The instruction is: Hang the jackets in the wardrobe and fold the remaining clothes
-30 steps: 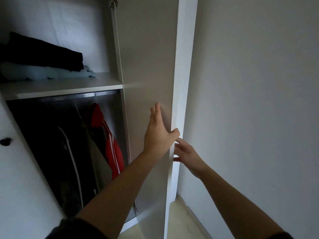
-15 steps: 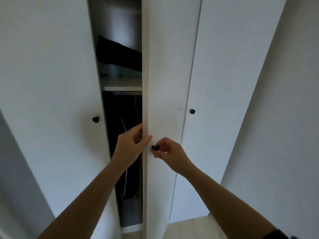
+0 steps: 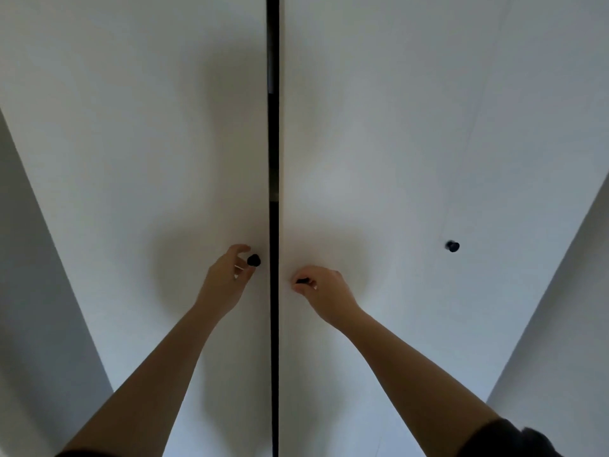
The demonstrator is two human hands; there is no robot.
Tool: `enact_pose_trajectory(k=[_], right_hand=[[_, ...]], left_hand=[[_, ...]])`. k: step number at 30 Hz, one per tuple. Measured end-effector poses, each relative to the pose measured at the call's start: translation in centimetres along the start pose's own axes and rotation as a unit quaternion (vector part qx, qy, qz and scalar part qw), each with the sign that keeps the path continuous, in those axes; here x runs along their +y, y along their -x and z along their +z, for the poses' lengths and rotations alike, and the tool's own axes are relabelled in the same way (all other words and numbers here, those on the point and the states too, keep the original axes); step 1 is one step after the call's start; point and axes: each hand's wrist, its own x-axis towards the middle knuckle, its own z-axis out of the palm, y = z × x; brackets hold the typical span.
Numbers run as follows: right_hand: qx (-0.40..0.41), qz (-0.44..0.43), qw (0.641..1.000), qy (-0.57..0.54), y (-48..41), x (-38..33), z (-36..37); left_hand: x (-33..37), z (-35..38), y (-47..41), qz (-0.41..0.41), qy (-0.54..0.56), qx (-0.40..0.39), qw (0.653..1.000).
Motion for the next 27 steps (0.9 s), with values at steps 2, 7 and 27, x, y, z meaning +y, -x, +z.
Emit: enact_pose_trajectory(k=[2,7,27], right_hand=[[0.006,0.007,1.000,0.007,-1.1,0.0,0.5],[0.024,0.017,0.999,0.027,-4.3,0.2,2.1],[0.059,0.016,0.996,0.065,-9.2,1.8,4.2]], left_hand=[[-0.4,0.3,-0.9,0.001,0.004,-0.024,1.000],[-1.3,1.0,-2.9,0.039,0.013,-0.023,0.999],[-3.4,3.1,-5.6,0.077,0.063,0.012,0.995]])
